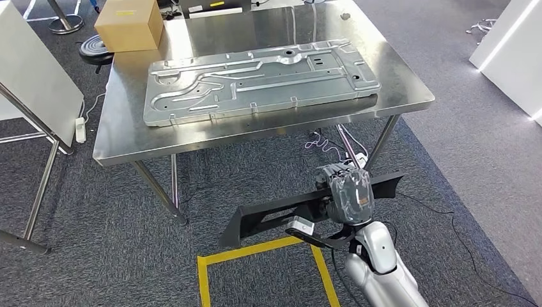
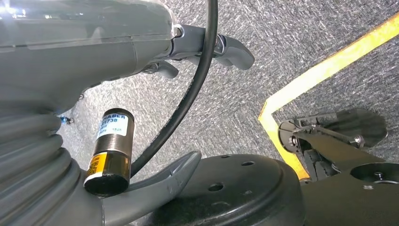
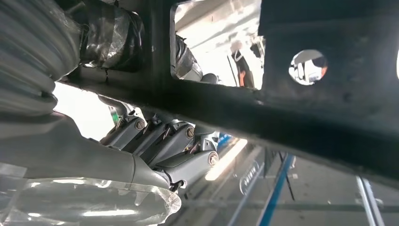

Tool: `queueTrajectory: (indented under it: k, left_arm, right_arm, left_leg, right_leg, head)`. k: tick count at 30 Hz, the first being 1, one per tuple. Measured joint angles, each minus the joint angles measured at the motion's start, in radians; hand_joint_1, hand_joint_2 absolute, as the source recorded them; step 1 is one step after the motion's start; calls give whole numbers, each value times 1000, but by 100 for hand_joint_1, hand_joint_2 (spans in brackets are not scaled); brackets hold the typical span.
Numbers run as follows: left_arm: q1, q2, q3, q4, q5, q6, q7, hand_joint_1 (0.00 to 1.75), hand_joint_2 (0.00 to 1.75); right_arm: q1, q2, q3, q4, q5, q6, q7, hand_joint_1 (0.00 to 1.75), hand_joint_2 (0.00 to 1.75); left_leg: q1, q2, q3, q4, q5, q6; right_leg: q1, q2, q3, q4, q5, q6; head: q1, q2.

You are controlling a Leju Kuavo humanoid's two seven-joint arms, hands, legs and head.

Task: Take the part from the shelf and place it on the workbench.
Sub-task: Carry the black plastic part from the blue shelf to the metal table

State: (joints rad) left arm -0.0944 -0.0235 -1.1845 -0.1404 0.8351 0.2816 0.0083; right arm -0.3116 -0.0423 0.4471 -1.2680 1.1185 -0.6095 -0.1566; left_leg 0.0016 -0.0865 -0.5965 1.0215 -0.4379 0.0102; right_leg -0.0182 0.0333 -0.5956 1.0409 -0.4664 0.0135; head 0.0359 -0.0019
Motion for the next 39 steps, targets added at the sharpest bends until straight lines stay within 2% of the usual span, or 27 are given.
queueTrajectory:
  k: [10, 15, 17, 19, 21, 22, 23, 24, 25, 27, 28, 29, 31, 32, 34, 35, 36, 37, 38, 39]
  left_arm:
    - [-2, -2, -8, 0, 0, -2, -4, 0, 175]
    - [-4, -2, -8, 0, 2, -3, -12, 0, 175]
    - [-5, -3, -9, 0, 3, -2, -12, 0, 175]
    - [-5, -4, -9, 0, 3, -3, -12, 0, 175]
    - [-5, -5, -9, 0, 3, -3, -11, 0, 175]
    - [-4, -5, -9, 0, 3, -4, -11, 0, 175]
    - [-4, -5, -9, 0, 4, -5, -11, 0, 175]
    - [-3, -5, -10, 0, 4, -6, -10, 0, 175]
    - [-2, -6, -11, 0, 4, -6, -10, 0, 175]
    - [-3, -5, -13, 0, 4, -7, -11, 0, 175]
    - [-5, -5, -14, 0, 5, -7, -11, 0, 175]
    - [-6, -5, -15, 0, 5, -7, -12, 0, 175]
    - [-5, -5, -16, 0, 6, -6, -12, 0, 175]
    - [-3, -4, -17, 0, 7, -6, -12, 0, 175]
    - [-2, -4, -18, 1, 7, -5, -12, 0, 175]
    - [-4, -3, -18, 1, 7, -5, -11, 0, 175]
    - [-7, -3, -19, 1, 8, -5, -11, 0, 175]
    - [-9, -2, -19, 1, 8, -4, -11, 0, 175]
    - [-10, -2, -20, 1, 8, -4, -11, 0, 175]
    - [-9, -2, -21, 1, 9, -4, -10, 0, 175]
  right_arm:
    - [-36, -30, 0, 0, 3, 14, 0, 175, 175]
    - [-38, -28, 4, 8, 43, 4, 14, 175, 175]
    - [-39, -24, 7, 15, 49, 0, 17, 175, 175]
    - [-44, -21, 9, 20, 50, -5, 19, 175, 175]
    - [-48, -21, 12, 28, 50, -7, 19, 175, 175]
    - [-48, -20, 14, 33, 50, -7, 19, 175, 175]
    - [-47, -20, 16, 37, 50, -7, 19, 175, 175]
    - [-46, -20, 16, 42, 50, -8, 20, 175, 175]
    - [-46, -20, 16, 45, 49, -8, 20, 175, 175]
    - [-48, -20, 17, 52, 46, -9, 20, 175, 175]
    - [-48, -19, 18, 55, 45, -9, 19, 175, 175]
    - [-47, -18, 19, 57, 43, -10, 19, 175, 175]
    - [-46, -15, 22, 60, 39, -11, 18, 175, 175]
    - [-47, -14, 23, 61, 36, -12, 18, 175, 175]
    - [-50, -10, 24, 62, 33, -13, 18, 175, 175]
    - [-50, -9, 24, 64, 32, -14, 18, 175, 175]
    - [-49, -8, 24, 65, 31, -15, 18, 175, 175]
    - [-48, -8, 25, 67, 31, -15, 17, 175, 175]
    - [-47, -8, 25, 70, 30, -16, 14, 175, 175]
    - [-46, -8, 26, 72, 30, -17, 12, 175, 175]
  left_leg:
    - [0, 0, 0, 1, 0, 1]
    - [-6, 1, -3, 7, -4, 18]
    - [0, 2, 7, -14, 5, 25]
    - [8, 3, 21, -37, 18, 34]
    - [8, 2, 24, -42, 21, 37]
    - [9, -1, 23, -41, 20, 36]
    - [9, -6, 22, -38, 18, 33]
    - [11, -14, 21, -34, 16, 30]
    - [13, -22, 21, -28, 12, 24]
    - [16, -38, 14, -10, 1, 9]
    - [16, -46, 8, -2, -2, 2]
    - [16, -53, 1, 2, -4, -5]
    - [19, -69, -7, 1, -3, -16]
    - [20, -63, -9, 2, -3, -21]
    - [17, -9, -27, 45, -27, -28]
    - [16, 29, -51, 95, -53, -30]
    - [14, 54, -84, 159, -83, -31]
    - [14, 66, -116, 221, -108, -31]
    - [14, 71, -138, 262, -118, -30]
    - [14, 72, -144, 270, -109, -27]
  right_leg:
    - [-1, 0, 0, 0, 0, 1]
    - [-8, 1, 2, -7, 3, 10]
    - [-4, -3, 5, -6, 0, 15]
    - [-2, -14, -17, 49, -36, 19]
    - [-6, -22, -73, 168, -97, 23]
    - [-8, -23, -99, 218, -114, 25]
    - [-11, -23, -113, 242, -114, 29]
    - [-13, -23, -108, 229, -94, 31]
    - [-17, -20, -85, 181, -60, 34]
    - [-23, 14, -27, 60, -10, 37]
    - [-24, 28, -10, 24, -2, 34]
    - [-23, 37, -4, 10, -4, 30]
    - [-19, 18, -5, 12, -5, 14]
    - [-18, 7, -4, 10, -5, 6]
    - [-18, -17, 1, 5, -4, -8]
    - [-16, -28, 3, 4, -4, -13]
    - [-12, -40, 3, 3, -6, -17]
    - [-9, -52, 4, 4, -8, -20]
    - [-6, -63, 4, 4, -9, -22]
    - [-3, -72, 5, 4, -11, -23]
  head:
    - [0, 0]
    - [0, 0]
    - [0, 0]
    - [1, 0]
    - [2, 0]
    - [1, 0]
    - [1, 0]
    - [1, 0]
    - [1, 0]
    - [2, 0]
    - [2, 0]
    - [1, 0]
    - [1, 0]
    - [1, 0]
    - [-1, 0]
    - [-2, 0]
    - [-3, 0]
    - [-3, 0]
    - [-3, 0]
    - [-3, 0]
